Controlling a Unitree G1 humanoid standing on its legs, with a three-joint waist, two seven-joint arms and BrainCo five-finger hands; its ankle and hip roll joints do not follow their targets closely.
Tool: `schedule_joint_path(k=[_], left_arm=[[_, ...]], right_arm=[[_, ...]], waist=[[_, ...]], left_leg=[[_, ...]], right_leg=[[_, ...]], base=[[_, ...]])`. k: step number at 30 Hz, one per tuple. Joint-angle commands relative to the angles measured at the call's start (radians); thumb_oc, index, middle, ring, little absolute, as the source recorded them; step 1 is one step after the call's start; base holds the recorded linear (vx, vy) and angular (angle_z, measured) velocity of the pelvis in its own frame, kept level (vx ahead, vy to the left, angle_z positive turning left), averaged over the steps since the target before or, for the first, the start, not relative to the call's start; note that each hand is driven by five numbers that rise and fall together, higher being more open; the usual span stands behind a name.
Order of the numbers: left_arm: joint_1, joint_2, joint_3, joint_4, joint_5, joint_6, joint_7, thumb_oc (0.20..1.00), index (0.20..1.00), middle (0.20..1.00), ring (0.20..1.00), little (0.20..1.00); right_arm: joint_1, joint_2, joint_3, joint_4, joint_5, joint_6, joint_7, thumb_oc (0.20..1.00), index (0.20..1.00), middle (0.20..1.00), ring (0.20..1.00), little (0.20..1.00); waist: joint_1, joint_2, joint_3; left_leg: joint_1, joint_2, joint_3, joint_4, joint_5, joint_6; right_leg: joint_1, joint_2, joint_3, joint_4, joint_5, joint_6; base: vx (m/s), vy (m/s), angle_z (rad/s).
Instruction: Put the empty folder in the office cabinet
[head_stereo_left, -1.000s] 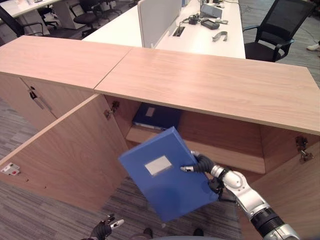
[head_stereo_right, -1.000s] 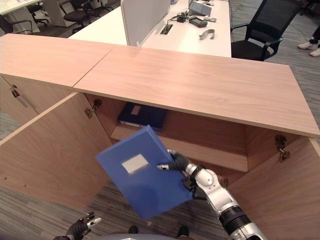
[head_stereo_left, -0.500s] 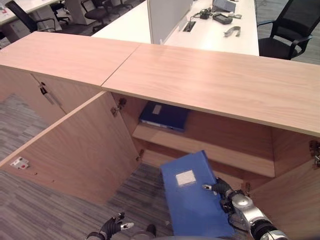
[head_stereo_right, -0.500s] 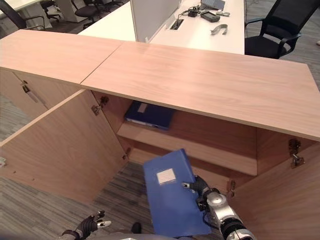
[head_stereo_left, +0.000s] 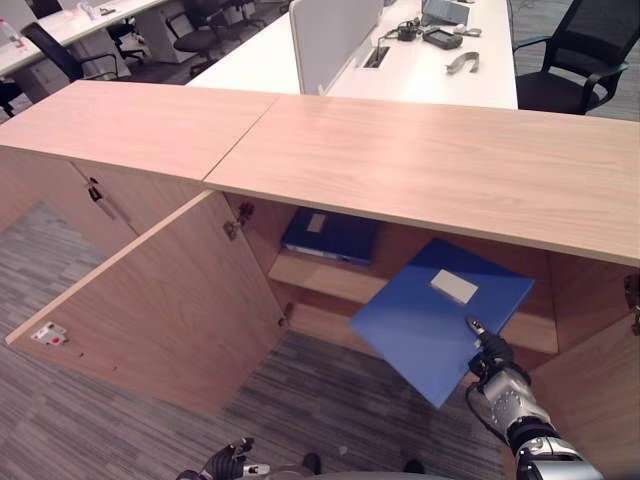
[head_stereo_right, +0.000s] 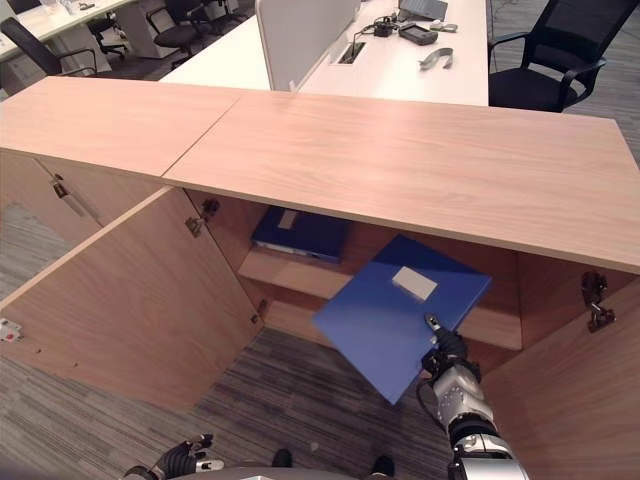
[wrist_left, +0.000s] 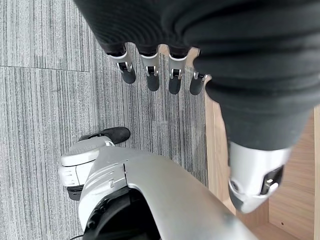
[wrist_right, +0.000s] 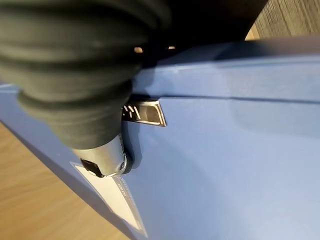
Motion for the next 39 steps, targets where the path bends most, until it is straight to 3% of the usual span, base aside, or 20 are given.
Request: schedule_joint_path(k=[1,11,12,16,19,20,21,29,39], left_arm=[[-0.016,0.057,-0.050,0.025,0.039,-0.024,0.004,1.000,1.000,1.000,1.000,1.000],[-0.028,0.057,-0.087,0.001,-0.016,-0.017,0.037,1.000,1.000,1.000,1.000,1.000],[-0.032,0.062,-0.107,-0.037,-0.050,-0.019,0.046,1.000,1.000,1.000,1.000,1.000],[-0.057,0.076,-0.137,-0.098,-0.104,-0.025,0.055,1.000,1.000,1.000,1.000,1.000],[-0.091,0.154,-0.165,-0.204,-0.167,-0.044,0.051,1.000,1.000,1.000,1.000,1.000],[-0.093,0.179,-0.162,-0.234,-0.182,-0.043,0.042,1.000,1.000,1.000,1.000,1.000],[-0.081,0.243,-0.160,-0.303,-0.219,-0.045,0.020,1.000,1.000,1.000,1.000,1.000],[-0.060,0.328,-0.173,-0.385,-0.276,-0.051,0.000,1.000,1.000,1.000,1.000,1.000],[-0.044,0.419,-0.169,-0.416,-0.304,-0.074,0.015,1.000,1.000,1.000,1.000,1.000]], right_arm=[[-0.132,-0.002,-0.065,0.044,0.115,-0.096,-0.020,0.200,0.200,0.200,0.200,0.200],[-0.308,-0.027,-0.166,0.151,0.358,-0.142,-0.085,0.200,0.200,0.200,0.200,0.200],[-0.383,-0.055,-0.218,0.176,0.460,-0.168,-0.108,0.200,0.200,0.200,0.200,0.200],[-0.501,-0.135,-0.248,0.212,0.536,-0.192,-0.130,0.200,0.200,0.200,0.200,0.200],[-0.676,-0.286,-0.246,0.243,0.595,-0.224,-0.154,0.200,0.200,0.200,0.200,0.200],[-0.713,-0.321,-0.235,0.254,0.599,-0.227,-0.158,0.200,0.200,0.200,0.200,0.200],[-0.794,-0.406,-0.184,0.263,0.587,-0.224,-0.168,0.200,0.200,0.200,0.200,0.200],[-0.982,-0.551,-0.069,0.296,0.558,-0.230,-0.206,0.200,0.200,0.200,0.200,0.200],[-1.197,-0.664,0.085,0.309,0.539,-0.250,-0.240,0.200,0.200,0.200,0.200,0.200]], waist=[[0.032,-0.042,0.018],[0.056,-0.012,0.031],[0.072,0.004,0.045],[0.098,0.033,0.085],[0.134,0.072,0.181],[0.140,0.077,0.186],[0.160,0.091,0.192],[0.174,0.110,0.219],[0.187,0.138,0.228]], left_leg=[[0.004,-0.025,0.044,0.003,-0.066,0.012],[-0.014,-0.030,0.035,0.004,-0.062,0.006],[-0.033,-0.033,0.026,0.005,-0.057,0.004],[-0.075,-0.035,0.015,0.019,-0.046,0.003],[-0.261,-0.042,0.005,0.198,-0.067,0.002],[-0.319,-0.048,-0.001,0.256,-0.087,0.002],[-0.410,-0.049,-0.020,0.355,-0.130,0.003],[-0.554,-0.048,-0.038,0.501,-0.176,0.011],[-0.712,-0.069,-0.071,0.667,-0.263,0.027]], right_leg=[[0.073,-0.018,0.072,0.017,-0.146,0.060],[0.060,-0.019,0.067,0.015,-0.150,0.063],[0.047,-0.021,0.062,0.017,-0.150,0.064],[0.008,-0.027,0.052,0.040,-0.154,0.065],[-0.176,-0.066,0.054,0.230,-0.184,0.054],[-0.233,-0.075,0.056,0.294,-0.209,0.049],[-0.334,-0.080,0.063,0.424,-0.272,0.041],[-0.509,-0.090,0.078,0.615,-0.345,0.025],[-0.713,-0.112,0.125,0.848,-0.462,0.015]], base=[[0.00,0.000,0.00],[0.00,-0.001,0.00],[-0.05,-0.015,0.00],[-0.10,-0.009,0.07],[-0.33,-0.058,0.13],[-0.16,-0.083,0.52],[-0.09,-0.064,0.52],[-0.04,-0.028,0.01],[0.01,-0.021,0.01]])
